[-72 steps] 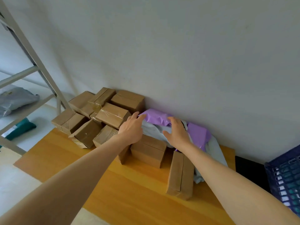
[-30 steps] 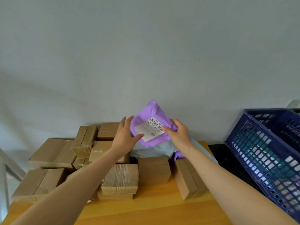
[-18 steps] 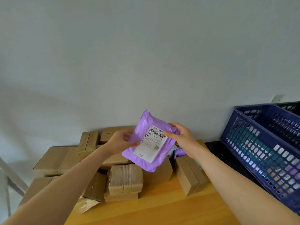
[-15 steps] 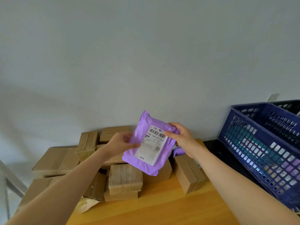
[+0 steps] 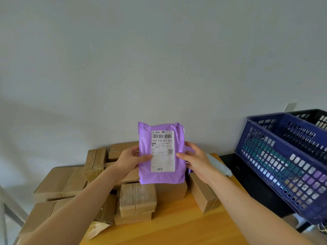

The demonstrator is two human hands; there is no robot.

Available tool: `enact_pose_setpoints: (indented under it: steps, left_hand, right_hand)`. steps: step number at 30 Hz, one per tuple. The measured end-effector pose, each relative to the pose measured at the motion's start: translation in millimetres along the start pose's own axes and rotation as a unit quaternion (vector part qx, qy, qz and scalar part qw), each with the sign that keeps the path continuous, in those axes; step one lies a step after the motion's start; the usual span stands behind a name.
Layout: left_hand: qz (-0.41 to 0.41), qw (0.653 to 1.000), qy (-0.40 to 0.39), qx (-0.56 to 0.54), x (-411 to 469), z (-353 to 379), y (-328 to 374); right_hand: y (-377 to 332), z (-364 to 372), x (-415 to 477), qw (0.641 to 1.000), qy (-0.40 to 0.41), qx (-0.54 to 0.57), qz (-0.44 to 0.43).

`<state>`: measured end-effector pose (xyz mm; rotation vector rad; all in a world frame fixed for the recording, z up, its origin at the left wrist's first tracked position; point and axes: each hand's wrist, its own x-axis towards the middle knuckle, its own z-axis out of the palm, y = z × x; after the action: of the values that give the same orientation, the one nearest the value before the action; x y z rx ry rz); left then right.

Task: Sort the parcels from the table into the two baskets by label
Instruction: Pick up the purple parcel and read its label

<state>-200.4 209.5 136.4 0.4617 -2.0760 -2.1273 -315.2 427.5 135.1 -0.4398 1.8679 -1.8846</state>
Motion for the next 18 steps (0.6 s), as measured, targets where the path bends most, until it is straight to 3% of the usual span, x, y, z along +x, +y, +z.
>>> enact_pose_setpoints:
  steps: [9,18]
  left_hand:
    - [0.002,1.0,-0.002,-0.016,-1.8,-1.7,1.9]
    - [-0.01,0.999,-0.024,-0.019,2.2,42.8,-2.7]
  right_hand:
    - [7.0,3.7,-8.3,0.999,0.012,0.033,0.003]
    - [16.7,-33.1,-33.2,0.998,0.052,0.044,0.006]
